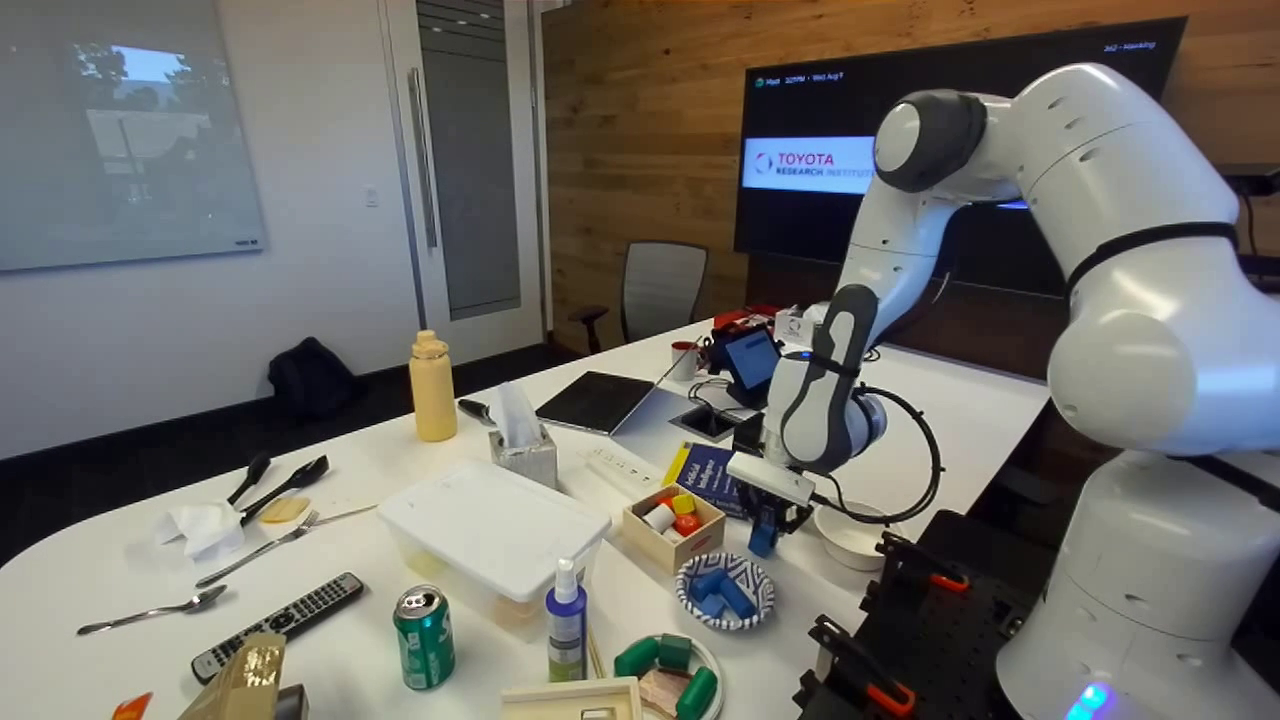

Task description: Put the blue block upright

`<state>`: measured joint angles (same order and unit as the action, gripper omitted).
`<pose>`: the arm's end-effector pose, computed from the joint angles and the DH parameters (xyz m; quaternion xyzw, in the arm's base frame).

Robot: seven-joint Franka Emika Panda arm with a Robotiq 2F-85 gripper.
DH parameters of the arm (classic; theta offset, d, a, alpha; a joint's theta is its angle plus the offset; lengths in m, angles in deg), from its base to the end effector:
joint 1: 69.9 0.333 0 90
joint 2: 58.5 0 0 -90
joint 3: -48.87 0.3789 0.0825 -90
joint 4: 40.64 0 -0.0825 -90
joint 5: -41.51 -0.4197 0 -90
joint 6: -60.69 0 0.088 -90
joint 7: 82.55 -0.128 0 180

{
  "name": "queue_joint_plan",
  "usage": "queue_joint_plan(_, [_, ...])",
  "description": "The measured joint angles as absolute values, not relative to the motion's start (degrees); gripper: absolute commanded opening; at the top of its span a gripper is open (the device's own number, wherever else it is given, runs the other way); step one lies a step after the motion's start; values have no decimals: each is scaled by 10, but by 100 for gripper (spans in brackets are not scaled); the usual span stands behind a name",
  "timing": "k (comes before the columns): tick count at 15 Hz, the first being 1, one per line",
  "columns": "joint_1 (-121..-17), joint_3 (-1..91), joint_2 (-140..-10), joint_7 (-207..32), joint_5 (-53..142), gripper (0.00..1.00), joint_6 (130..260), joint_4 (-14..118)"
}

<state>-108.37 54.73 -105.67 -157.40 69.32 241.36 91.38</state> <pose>0.4539 -0.2298 -0.0088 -0.7565 0.6527 -0.0091 0.0414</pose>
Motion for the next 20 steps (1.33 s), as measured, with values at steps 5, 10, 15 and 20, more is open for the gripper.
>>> queue_joint_plan(5, [-1267,730,-1061,-1325,482,9,2332,935])
queue_joint_plan(10, [-1321,761,-1044,-1123,275,9,2190,902])
queue_joint_plan(15, [-1252,672,-1036,-1033,165,9,2043,844])
queue_joint_plan(20, [-1135,577,-1054,-1029,107,9,1957,791])
